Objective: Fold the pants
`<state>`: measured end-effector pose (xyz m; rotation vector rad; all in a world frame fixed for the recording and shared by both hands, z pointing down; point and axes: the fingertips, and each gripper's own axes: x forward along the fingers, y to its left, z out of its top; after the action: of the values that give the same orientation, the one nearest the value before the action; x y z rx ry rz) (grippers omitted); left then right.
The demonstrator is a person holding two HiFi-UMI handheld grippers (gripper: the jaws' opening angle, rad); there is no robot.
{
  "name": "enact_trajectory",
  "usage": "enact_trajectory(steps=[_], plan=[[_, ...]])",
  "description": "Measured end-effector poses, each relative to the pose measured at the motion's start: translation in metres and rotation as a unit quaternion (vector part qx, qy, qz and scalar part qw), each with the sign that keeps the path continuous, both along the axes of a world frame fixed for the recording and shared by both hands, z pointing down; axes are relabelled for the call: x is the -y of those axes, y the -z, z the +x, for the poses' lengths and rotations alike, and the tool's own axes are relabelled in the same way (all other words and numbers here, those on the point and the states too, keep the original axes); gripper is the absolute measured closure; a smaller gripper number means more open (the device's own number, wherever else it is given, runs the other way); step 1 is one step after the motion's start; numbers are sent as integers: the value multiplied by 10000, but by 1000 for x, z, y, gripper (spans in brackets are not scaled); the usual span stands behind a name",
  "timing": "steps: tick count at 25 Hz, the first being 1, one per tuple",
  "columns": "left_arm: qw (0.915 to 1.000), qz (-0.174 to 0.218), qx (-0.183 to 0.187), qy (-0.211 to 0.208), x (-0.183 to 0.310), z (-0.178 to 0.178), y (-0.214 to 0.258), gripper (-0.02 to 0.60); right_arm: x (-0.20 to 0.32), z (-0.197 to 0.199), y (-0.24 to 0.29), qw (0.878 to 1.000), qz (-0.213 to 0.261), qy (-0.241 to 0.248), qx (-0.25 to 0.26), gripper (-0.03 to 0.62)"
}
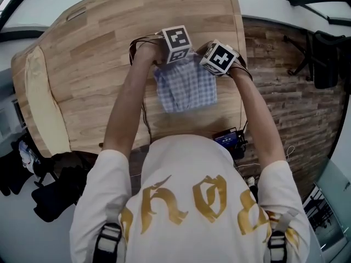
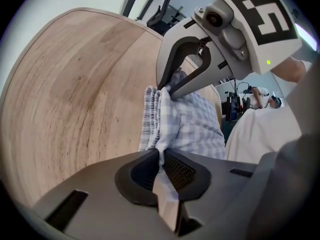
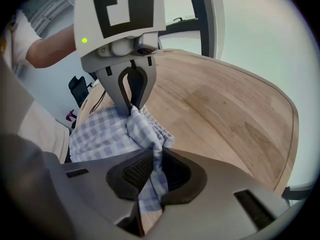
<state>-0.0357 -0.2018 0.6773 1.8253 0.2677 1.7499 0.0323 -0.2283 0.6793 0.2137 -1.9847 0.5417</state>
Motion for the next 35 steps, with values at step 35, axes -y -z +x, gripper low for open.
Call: enact_trajectory(steps=[35], plan=[[7186,4794,-2559,4338,-47,-12,221,529,-66,87,250,8251,3626,-3635,2356,566]])
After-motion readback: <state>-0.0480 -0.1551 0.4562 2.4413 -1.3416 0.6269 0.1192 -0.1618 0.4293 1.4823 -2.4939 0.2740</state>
